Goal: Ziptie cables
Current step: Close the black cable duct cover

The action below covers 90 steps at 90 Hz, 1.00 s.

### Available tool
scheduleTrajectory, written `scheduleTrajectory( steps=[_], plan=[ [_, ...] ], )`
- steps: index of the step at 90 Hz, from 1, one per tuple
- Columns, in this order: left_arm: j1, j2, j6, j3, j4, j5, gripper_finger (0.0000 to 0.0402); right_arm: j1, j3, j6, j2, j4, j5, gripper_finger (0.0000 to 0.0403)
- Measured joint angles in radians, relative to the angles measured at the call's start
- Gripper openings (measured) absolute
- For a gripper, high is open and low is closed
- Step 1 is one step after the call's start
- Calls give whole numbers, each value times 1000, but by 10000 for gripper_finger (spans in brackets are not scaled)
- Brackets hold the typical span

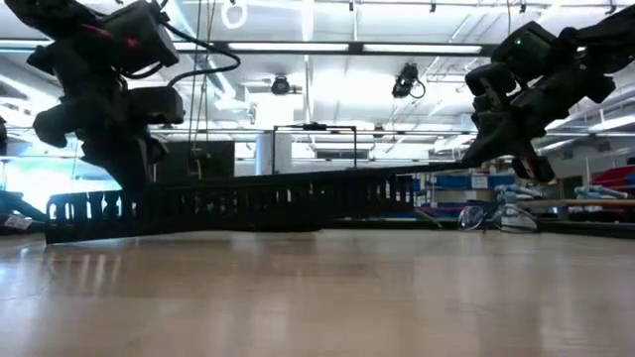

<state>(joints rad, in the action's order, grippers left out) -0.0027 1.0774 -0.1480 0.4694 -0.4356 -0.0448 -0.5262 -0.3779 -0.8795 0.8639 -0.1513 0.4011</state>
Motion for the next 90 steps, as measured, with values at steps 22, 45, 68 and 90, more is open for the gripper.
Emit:
scheduleTrajectory(
  steps=[22,45,68,90],
  plan=[
    [0,0,18,-1,-15,-2,3,0,0,1,0,69,49,0],
    [-1,0,31,3,-46,-23,2,-6,0,25,-29,124,119,0],
    [0,2,42,4,-52,-53,1,-16,0,63,-134,-47,118,0],
    [0,2,69,1,-59,-67,0,-69,0,117,-204,-57,64,1]
  ],
)
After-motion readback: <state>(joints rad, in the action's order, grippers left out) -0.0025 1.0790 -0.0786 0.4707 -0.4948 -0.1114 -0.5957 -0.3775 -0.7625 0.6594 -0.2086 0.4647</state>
